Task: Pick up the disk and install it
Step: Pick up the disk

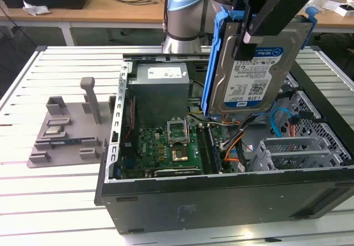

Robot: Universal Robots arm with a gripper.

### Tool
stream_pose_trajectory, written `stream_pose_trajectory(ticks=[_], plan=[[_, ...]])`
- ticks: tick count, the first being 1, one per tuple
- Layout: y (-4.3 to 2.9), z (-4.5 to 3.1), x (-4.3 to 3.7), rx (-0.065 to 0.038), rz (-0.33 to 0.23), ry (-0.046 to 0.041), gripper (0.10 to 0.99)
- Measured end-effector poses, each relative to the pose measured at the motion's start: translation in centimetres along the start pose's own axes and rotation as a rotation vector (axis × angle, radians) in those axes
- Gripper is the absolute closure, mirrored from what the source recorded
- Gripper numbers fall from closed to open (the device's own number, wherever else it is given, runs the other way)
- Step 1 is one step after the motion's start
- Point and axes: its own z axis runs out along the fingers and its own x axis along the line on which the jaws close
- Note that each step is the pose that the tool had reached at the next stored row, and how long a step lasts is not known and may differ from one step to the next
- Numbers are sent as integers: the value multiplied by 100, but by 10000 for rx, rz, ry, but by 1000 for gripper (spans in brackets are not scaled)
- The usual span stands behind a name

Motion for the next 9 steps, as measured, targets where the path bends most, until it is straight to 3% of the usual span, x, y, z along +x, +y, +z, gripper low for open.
stream_pose_trajectory(ticks=[3,4,5,7,9], plan=[[4,3,122,1,-1,-38,718],[7,4,193,9,-3,-242,718],[8,4,209,13,38,-322,718],[0,10,219,17,282,-319,718],[-95,46,224,9,337,-303,718]])
